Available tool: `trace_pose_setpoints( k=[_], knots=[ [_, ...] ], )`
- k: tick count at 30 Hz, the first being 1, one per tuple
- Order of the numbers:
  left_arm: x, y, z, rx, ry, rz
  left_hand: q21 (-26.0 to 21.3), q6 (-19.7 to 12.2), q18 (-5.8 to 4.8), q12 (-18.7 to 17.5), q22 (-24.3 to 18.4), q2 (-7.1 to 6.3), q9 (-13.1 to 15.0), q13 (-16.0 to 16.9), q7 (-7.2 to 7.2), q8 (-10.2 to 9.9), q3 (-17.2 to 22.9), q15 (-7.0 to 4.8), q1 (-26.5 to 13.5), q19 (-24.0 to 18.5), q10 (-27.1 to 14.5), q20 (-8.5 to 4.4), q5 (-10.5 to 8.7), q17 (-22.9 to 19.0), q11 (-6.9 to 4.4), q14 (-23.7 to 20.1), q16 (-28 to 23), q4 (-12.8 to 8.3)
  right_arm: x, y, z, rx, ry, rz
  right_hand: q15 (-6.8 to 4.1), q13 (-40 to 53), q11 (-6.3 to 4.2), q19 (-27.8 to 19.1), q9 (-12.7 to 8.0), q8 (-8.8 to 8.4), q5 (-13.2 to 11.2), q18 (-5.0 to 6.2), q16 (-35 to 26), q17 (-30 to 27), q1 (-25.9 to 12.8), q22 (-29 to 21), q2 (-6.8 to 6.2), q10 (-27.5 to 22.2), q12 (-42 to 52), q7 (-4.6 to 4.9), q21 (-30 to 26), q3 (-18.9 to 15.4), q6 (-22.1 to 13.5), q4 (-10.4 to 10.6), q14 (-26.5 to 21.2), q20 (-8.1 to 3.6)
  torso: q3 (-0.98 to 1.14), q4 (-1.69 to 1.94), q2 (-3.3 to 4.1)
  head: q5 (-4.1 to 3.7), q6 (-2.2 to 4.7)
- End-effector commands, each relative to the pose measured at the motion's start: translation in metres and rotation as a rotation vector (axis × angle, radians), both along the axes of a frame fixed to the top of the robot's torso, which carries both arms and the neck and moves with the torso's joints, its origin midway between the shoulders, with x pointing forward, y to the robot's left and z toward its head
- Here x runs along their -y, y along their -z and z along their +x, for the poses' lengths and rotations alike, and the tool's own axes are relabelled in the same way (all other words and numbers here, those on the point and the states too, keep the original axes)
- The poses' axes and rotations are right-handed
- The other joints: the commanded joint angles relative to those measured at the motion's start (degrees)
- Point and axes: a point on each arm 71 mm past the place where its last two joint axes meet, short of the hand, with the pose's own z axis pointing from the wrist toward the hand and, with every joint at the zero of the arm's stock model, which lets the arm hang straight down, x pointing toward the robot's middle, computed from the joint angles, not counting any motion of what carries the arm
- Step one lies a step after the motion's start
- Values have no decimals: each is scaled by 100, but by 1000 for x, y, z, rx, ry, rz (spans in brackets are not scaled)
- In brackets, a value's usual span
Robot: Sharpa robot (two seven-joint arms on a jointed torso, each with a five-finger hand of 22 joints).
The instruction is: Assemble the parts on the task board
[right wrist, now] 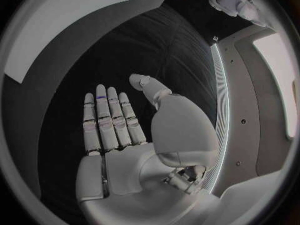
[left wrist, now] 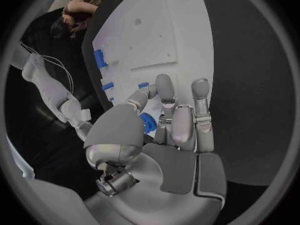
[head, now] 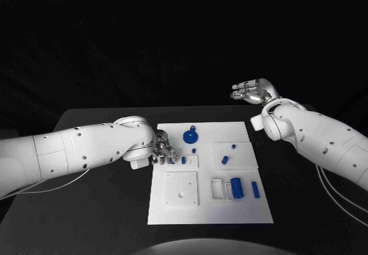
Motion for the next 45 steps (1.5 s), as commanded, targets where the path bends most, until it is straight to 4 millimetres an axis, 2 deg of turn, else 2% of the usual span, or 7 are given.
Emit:
trace_pose_setpoints(
  k=[1, 8, 12, 20, 27, 40, 45],
  knots=[
    [5, 2, -2, 8, 24, 8, 33, 957, 62, 29, 98, 89, -4, 11, -706, 15, 278, -22, -1, -7, 152, 59, -4, 29, -183, 26, 40, -262, -2, 0, 0, 2, -19, -5, 7, -9, -10, -22, -9, -16, 27, 36, -26, -9, -17, -8, 49, -28, -23, -11, -23, 24, -26, -4, -41, 0, -1, -3, 1, -10, -3],
    [7, 3, -2, 6, 30, 8, 36, 986, 84, 87, 97, 129, 27, 36, -720, 29, 251, -24, -31, -7, 151, 87, -117, 50, -188, 26, 53, -208, -2, 1, 0, 2, -19, -5, 6, -9, -10, -32, -9, -16, 38, 36, -26, -9, -17, -9, 44, -28, -23, -10, -24, 43, -25, -9, -42, 0, -2, 7, 0, -14, -5],
    [8, 3, -2, 6, 30, 8, 34, 997, 93, 99, 94, 174, 45, 45, -726, 31, 204, -23, -27, -6, 150, 102, -336, 49, -189, 26, 53, -126, -2, 1, -1, 1, -19, -5, 6, -9, -10, -31, -9, -16, 50, 36, -26, -8, -16, -8, 45, -27, -23, -10, -24, 53, -25, -12, -43, 0, -3, 7, 1, -18, -4],
    [7, 4, -3, -4, 37, 12, 16, 998, 140, 85, 93, 102, 60, 55, -727, -1, 77, -18, 103, -16, 150, 161, -480, 17, -184, 23, 36, 17, -2, 1, -1, 1, -19, -5, 8, -9, -9, -37, -8, -15, 62, 35, -26, -9, -24, -9, 39, -26, -24, -9, -24, 59, -25, -12, -45, 0, -6, 5, 1, -16, -11],
    [2, 5, -1, -7, 30, 17, -7, 996, 172, 66, 90, -104, 49, 59, -740, -22, -196, -18, 176, -13, 150, 203, -825, -29, -181, 19, 15, 332, -1, 1, -1, 1, -18, -6, 8, -9, -9, -37, -8, -15, 62, 35, -26, -9, -24, -9, 39, -26, -24, -9, -24, 59, -25, -12, -45, 0, -8, 7, 0, -26, -7],
    [-4, 5, 1, 10, 13, 16, -59, 1040, 124, 60, 89, -561, 25, 31, -778, -36, -647, -35, 259, 13, 151, 150, -1817, -83, -194, 13, -10, 1177, 0, 2, -1, 1, -16, -8, 8, -9, -9, -47, -9, -16, 69, 35, -25, -8, -19, -10, 37, -28, -23, -8, -25, 59, -30, -15, -47, 1, -7, 5, 1, -31, 5],
    [-6, 5, 2, 17, 6, 14, -72, 1062, 103, 64, 91, -705, 32, 17, -777, -35, -656, -40, 369, 20, 151, 127, -2007, -88, -196, 14, -11, 1524, 0, 2, -1, 0, -15, -9, 8, -9, -9, -49, -9, -16, 70, 35, -25, -8, -18, -10, 36, -28, -23, -8, -25, 59, -30, -15, -47, 2, -7, 0, 3, -30, 8]
  ],
)
